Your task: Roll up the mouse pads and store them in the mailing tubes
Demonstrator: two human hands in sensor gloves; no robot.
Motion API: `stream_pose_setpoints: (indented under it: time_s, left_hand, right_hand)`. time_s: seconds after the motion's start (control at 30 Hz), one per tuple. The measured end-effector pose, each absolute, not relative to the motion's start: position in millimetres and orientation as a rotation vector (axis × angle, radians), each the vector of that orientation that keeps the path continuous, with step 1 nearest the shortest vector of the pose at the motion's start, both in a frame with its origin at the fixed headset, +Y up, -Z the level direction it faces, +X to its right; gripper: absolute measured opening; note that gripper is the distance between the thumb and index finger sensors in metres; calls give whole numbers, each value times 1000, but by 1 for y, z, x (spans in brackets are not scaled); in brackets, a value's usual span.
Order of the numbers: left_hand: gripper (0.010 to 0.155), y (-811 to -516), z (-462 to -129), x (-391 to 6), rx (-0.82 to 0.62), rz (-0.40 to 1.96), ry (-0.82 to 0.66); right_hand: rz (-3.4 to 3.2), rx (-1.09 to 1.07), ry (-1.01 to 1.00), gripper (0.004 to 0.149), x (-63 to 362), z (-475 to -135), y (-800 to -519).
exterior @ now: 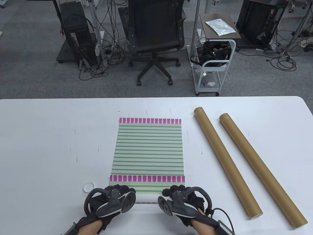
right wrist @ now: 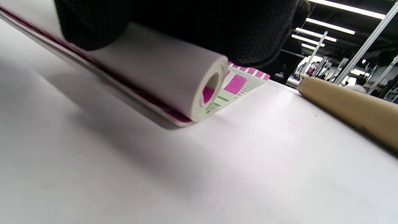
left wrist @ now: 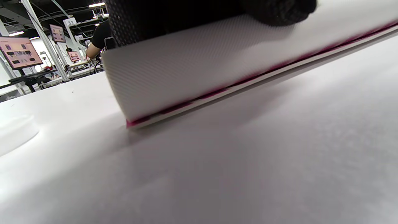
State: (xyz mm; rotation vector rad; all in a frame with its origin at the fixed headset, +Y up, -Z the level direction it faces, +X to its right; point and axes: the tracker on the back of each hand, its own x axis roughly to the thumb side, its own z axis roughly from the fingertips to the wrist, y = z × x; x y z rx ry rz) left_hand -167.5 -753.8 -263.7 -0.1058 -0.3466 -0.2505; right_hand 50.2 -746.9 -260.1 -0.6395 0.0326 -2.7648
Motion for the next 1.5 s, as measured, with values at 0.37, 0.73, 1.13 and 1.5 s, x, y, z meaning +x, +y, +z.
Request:
stream_pose_setpoints:
  time_s: [0.37,0.73,1.13,1.5]
  left_hand:
    - [52,-755,-266,-174,-137,-197,-357]
    - [55,-752,-260,-174,-44,-222,-372]
    - [53,-756,-273,-181,-197,-134,-313]
    - [52,-754,-270,-179,-187,-165,-307]
  right_hand:
    - [-2801,-668,46,53,52,-260,-749]
    - [-2794,-666,-40,53,50,-261,-753]
    - [-2811,-603,-92,53,55,-266,-748]
    - [-2787,-631,-166,53,53,-265,-750]
